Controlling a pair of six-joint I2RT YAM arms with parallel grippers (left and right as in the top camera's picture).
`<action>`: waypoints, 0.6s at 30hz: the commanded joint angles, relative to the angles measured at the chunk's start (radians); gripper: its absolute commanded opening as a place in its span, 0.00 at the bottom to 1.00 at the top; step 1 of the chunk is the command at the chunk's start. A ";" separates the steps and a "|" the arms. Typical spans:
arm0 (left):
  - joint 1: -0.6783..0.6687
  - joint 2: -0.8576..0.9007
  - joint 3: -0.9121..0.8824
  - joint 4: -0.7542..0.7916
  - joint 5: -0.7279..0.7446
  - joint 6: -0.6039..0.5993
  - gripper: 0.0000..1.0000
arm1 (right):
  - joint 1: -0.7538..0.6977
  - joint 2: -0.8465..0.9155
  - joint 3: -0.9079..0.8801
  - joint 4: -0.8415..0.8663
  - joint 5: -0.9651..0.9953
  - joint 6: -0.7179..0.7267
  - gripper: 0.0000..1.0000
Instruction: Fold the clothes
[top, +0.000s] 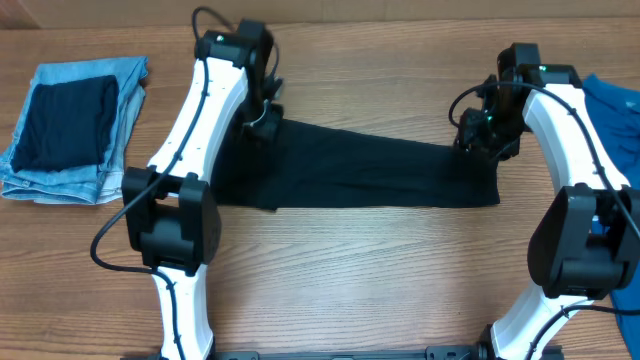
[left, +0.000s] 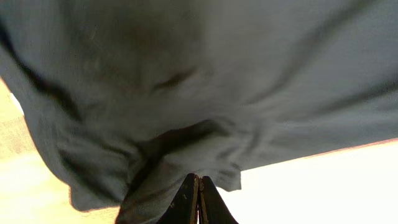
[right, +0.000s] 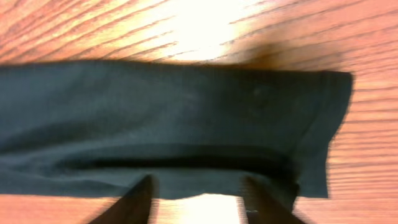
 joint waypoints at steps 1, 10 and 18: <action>0.051 -0.002 -0.142 0.033 -0.031 -0.183 0.04 | 0.007 -0.014 -0.058 0.023 -0.045 -0.006 0.04; 0.089 -0.002 -0.308 0.269 -0.071 -0.197 0.05 | 0.070 -0.014 -0.248 0.199 -0.050 -0.037 0.04; 0.104 -0.002 -0.435 0.387 -0.190 -0.193 0.13 | 0.068 -0.014 -0.294 0.248 0.095 -0.036 0.04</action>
